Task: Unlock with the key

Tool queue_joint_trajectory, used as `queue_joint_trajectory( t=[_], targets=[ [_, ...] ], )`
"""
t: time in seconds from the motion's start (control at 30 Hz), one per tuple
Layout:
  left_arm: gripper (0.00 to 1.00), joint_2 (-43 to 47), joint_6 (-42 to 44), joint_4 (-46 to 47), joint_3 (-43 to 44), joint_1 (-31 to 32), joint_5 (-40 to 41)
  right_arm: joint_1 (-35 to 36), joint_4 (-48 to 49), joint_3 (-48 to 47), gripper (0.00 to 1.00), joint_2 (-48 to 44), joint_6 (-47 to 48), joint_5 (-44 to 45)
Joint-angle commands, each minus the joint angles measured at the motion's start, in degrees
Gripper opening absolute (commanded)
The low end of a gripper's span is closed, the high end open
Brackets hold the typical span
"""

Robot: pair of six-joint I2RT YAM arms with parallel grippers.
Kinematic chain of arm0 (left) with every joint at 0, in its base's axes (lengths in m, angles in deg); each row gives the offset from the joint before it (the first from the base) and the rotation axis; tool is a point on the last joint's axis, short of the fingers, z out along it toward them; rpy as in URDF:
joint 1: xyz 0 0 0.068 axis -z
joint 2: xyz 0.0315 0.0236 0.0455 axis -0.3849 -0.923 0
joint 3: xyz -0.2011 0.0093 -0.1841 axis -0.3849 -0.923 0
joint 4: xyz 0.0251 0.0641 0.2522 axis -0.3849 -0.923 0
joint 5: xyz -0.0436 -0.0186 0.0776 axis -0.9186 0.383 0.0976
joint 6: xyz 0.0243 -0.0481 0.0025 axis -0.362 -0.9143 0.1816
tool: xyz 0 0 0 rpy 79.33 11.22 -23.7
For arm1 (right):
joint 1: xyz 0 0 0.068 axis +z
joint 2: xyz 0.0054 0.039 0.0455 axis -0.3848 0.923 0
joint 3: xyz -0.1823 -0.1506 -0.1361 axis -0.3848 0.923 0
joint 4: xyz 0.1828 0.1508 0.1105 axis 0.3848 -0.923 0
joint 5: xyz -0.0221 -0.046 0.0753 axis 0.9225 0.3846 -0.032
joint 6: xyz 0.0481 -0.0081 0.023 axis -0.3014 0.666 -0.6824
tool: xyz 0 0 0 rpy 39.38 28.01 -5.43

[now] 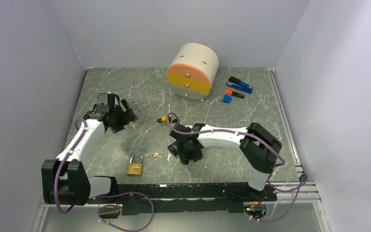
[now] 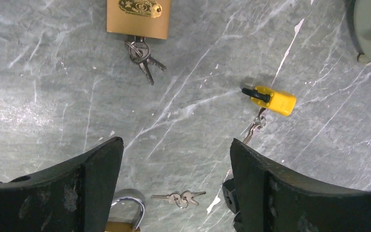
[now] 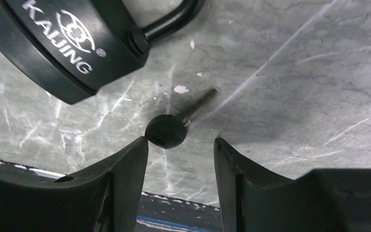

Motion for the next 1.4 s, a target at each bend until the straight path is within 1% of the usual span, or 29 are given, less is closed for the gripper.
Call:
queue_joint_trajectory(
  t=[0.0, 0.17, 0.23, 0.37, 0.43, 0.47, 0.5, 0.6, 0.7, 0.73, 0.77, 0.8, 0.83, 0.87, 0.93, 1.1, 1.17, 1.23, 1.37],
  targets=[
    [0.84, 3.1, -2.2, 1.3, -0.8, 0.1, -1.4, 1.2, -1.6, -4.0, 0.55, 1.2, -3.2, 5.2],
    [0.84, 4.1, -1.8, 0.2, -1.0, 0.1, -1.0, 1.9, -2.7, -5.7, 0.55, 3.5, -4.0, 6.8],
    [0.84, 4.4, -1.5, -0.2, -1.1, 0.1, -0.9, 2.1, -2.6, -5.9, 0.57, 3.9, -4.5, 7.2],
    [0.84, 4.8, -1.1, -0.4, -1.3, 0.1, -1.0, 2.3, -2.2, -5.5, 0.65, 3.8, -5.8, 8.6],
    [0.84, 4.9, -1.1, -0.4, -1.5, 0.1, -1.2, 2.3, -2.8, -5.5, 0.65, 4.0, -6.9, 9.5],
    [0.84, 4.8, -1.0, -0.4, -1.6, 0.1, -1.3, 2.3, -2.9, -5.4, 0.62, 4.0, -7.3, 9.9],
    [0.84, 4.9, -0.9, -0.3, -1.6, 0.1, -1.4, 2.3, -2.6, -4.7, 0.57, 3.9, -7.5, 9.8],
    [0.84, 4.9, -0.6, -0.4, -1.8, 0.1, -1.6, 2.3, -1.6, -3.1, 0.37, 3.3, -7.1, 8.5],
    [0.84, 5.0, -0.2, 0.3, -2.1, 0.1, -2.9, 2.3, -1.7, -1.5, 0.28, 2.5, -7.2, 7.8],
    [0.84, 5.2, 0.0, 0.6, -2.2, 0.1, -3.2, 2.3, -1.5, -0.8, 0.27, 1.9, -7.2, 7.6],
    [0.84, 5.3, 0.1, 0.8, -2.3, 0.1, -3.8, 2.3, -1.5, -0.2, 0.30, 1.2, -7.2, 7.5],
    [0.84, 5.5, 0.0, 1.0, -2.5, 0.1, -4.2, 2.3, -1.8, 0.3, 0.38, 0.4, -7.2, 7.7],
    [0.84, 5.6, -0.1, 1.1, -2.8, 0.1, -4.7, 2.3, -2.1, 0.8, 0.43, -0.1, -7.5, 7.9],
    [0.84, 5.8, -0.4, 1.2, -3.1, 0.1, -5.3, 2.3, -2.2, 1.4, 0.46, -0.6, -7.7, 8.1],
    [0.84, 6.2, -1.0, 1.6, -3.8, 0.1, -6.1, 2.2, -2.1, 2.5, 0.47, -1.2, -8.4, 8.1],
    [0.84, 6.9, -1.9, 2.4, -5.6, 0.1, -7.7, 2.2, 0.0, 4.6, 0.41, -0.9, -9.1, 7.3],
    [0.84, 7.0, -1.8, 2.5, -5.8, 0.1, -8.5, 2.2, 2.0, 5.6, 0.41, -1.1, -9.1, 7.2],
    [0.84, 6.9, -1.6, 2.4, -5.7, 0.1, -8.9, 2.2, 3.9, 6.0, 0.43, -1.0, -8.6, 7.5],
    [0.84, 7.0, -1.3, 2.2, -5.5, 0.1, -10.5, 2.1, 4.0, 4.5, 0.53, 0.4, -8.3, 9.6]
  ],
)
